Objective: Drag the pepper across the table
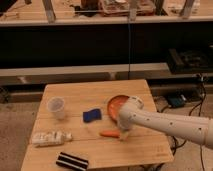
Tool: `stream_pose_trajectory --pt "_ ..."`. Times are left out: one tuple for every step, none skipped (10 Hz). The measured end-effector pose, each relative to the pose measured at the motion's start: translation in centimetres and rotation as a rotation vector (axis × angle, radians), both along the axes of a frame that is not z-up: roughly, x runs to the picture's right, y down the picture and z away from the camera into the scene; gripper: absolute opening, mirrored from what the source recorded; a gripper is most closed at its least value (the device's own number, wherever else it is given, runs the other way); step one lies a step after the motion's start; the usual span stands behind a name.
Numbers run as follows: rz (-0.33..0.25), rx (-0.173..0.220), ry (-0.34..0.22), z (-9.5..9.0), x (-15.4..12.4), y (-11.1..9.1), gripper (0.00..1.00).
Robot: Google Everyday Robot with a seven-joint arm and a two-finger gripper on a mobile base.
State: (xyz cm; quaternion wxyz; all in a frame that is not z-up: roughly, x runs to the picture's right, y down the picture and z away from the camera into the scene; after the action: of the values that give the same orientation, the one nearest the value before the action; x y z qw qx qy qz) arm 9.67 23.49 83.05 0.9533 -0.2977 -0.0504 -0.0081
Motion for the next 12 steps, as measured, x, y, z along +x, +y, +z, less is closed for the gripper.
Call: stream_pose_trajectory --pt "0.0 0.0 0.001 -0.09 0.08 -0.05 0.14" --pt "0.0 0.0 0.002 -0.13 0.16 -0.06 0.23" --pt "0.001 0.0 0.003 -0.13 0.19 -0.05 0.24" --pt "0.0 0.0 0.002 -0.12 0.12 -0.07 0.2" --pt "0.001 0.0 0.002 -0.12 0.14 -0.07 0.12" --pt "0.0 0.0 0.002 -0.12 0.14 -0.08 0.03" --pt "0.001 0.0 0.002 -0.12 0.13 -0.09 0.0" --pt "0.001 0.0 0.002 -0.11 0.13 -0.08 0.0" --pt "0.001 0.0 0.002 -0.12 0.14 -0.09 0.0" --pt "0.001 0.0 0.002 -0.12 0.14 -0.09 0.0" --pt "0.001 0.0 0.002 -0.12 0.14 -0.09 0.0" --pt "0.001 0.0 0.002 -0.12 0.14 -0.09 0.0"
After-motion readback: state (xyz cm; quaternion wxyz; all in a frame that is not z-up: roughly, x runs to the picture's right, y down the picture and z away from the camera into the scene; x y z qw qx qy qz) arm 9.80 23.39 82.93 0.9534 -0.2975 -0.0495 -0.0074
